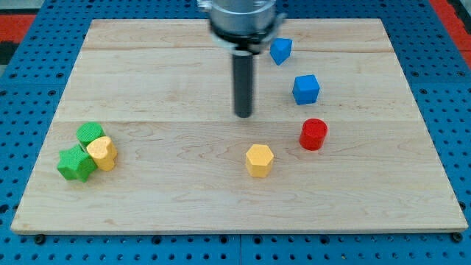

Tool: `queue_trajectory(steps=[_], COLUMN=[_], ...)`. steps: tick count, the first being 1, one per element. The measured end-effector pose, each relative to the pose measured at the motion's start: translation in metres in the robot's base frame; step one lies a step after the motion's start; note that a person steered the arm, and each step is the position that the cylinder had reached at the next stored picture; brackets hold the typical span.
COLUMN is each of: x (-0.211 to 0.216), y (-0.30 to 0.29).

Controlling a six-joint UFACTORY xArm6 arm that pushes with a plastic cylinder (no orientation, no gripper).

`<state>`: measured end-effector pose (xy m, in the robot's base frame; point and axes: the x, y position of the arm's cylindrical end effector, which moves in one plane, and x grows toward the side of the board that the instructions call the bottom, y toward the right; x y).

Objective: Place the blue cube to the parallel left of the red circle

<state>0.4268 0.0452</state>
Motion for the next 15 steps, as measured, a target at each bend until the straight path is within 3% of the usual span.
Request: queue_trajectory(steps=[1, 2, 3, 4, 5, 6, 8, 9, 10, 11, 13, 15], x=[-0.004, -0.022, -0.059, -0.042, -0.01, 0.019, 0.027, 0.028, 0.061, 0.068, 0.026, 0.062], y=[0.095, 0.146, 0.108, 0.032, -0.007, -0.006, -0.127, -0.081, -0.075, -0.13, -0.139, -0.152])
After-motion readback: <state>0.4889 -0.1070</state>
